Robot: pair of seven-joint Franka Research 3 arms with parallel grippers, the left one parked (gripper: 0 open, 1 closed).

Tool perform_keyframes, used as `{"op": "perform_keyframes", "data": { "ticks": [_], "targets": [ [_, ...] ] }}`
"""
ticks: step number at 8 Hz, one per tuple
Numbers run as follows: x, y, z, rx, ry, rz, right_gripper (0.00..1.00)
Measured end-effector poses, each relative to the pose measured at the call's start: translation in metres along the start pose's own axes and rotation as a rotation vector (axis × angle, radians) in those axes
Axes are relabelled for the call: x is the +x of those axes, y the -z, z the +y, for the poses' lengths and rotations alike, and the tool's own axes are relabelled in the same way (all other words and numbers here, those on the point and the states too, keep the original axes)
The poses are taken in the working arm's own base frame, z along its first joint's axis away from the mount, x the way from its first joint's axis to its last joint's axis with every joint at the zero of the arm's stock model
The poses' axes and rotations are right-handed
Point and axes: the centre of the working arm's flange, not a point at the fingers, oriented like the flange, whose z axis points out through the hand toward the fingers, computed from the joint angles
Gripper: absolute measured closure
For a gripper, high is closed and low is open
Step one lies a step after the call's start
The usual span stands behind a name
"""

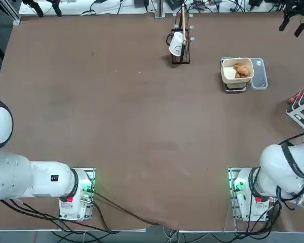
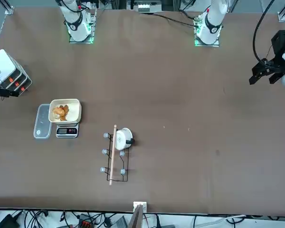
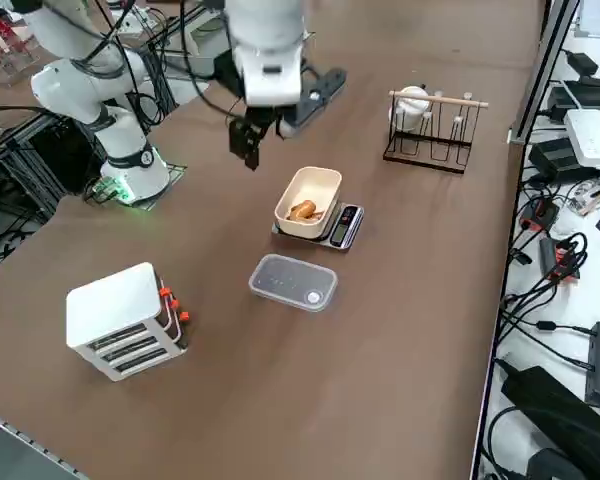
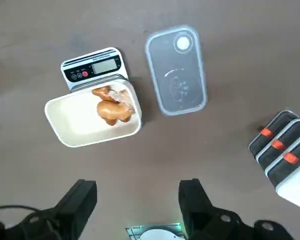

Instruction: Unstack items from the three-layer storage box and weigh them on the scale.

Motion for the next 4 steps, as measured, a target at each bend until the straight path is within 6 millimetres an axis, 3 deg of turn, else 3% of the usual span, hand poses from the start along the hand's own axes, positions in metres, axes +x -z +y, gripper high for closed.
{"op": "perform_keyframes", "data": {
  "ticks": [4],
  "targets": [
    [-0.013,0.010,-0.103,-0.091,0.087,0.054,0.00]
  ]
}}
